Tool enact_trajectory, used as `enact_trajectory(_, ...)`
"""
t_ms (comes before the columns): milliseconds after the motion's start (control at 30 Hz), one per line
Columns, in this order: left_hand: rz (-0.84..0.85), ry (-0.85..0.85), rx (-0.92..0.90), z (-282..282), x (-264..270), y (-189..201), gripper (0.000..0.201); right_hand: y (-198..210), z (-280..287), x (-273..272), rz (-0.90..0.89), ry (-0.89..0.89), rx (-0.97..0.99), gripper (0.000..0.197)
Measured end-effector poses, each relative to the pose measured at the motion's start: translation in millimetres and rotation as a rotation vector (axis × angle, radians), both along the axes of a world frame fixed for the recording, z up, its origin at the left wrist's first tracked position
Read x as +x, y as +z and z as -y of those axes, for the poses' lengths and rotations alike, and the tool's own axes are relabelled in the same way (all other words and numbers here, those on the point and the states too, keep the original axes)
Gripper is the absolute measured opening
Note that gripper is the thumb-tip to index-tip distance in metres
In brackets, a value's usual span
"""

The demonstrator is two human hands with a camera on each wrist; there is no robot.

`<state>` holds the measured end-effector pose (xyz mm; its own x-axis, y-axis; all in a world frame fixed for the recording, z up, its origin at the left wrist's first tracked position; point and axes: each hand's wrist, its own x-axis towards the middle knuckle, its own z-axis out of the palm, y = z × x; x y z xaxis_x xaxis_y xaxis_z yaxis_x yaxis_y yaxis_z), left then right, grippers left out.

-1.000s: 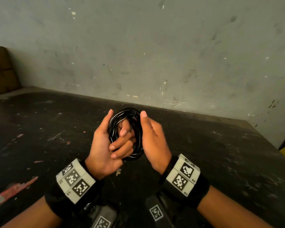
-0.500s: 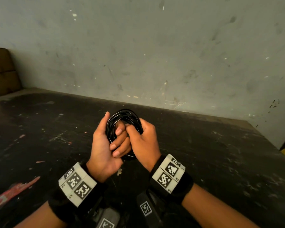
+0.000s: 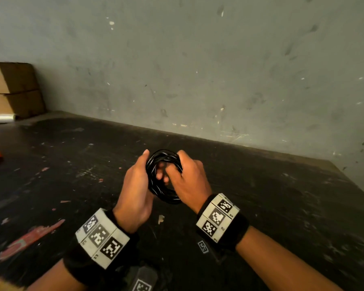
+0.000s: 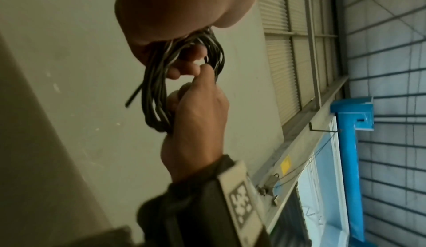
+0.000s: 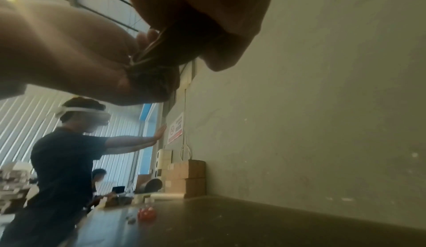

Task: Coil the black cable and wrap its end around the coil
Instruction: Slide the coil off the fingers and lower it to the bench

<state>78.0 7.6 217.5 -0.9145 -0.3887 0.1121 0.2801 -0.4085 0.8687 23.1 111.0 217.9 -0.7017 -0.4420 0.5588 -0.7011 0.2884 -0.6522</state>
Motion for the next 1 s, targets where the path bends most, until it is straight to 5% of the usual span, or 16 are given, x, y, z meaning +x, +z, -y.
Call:
enact_trajectory(200, 0.155, 0.064, -0.52, 18, -1, -1, 0.042, -5, 2, 0, -0.236, 0.085, 0.389, 0.017)
enact_trajectory(367, 0.209, 0.229, -0.506, 28, 11, -45, 0.027, -40, 19, 7, -0.107, 0.127, 0.396, 0.011)
enact_trajectory(533, 0.353, 0.165, -0.516, 60, 34, -87, 0.025, -84, 48, 18, -0.041, 0.174, 0.572, 0.02)
enact_trajectory(700, 0.582, 0.071, -0.814, 103, 60, -117, 0.023, -129, 87, 38, -0.047, 0.265, 0.751, 0.024)
enact_trajectory(1000, 0.826, 0.234, -0.828, 155, 89, -176, 0.025, -179, 161, 65, 0.215, 0.481, 0.78, 0.028)
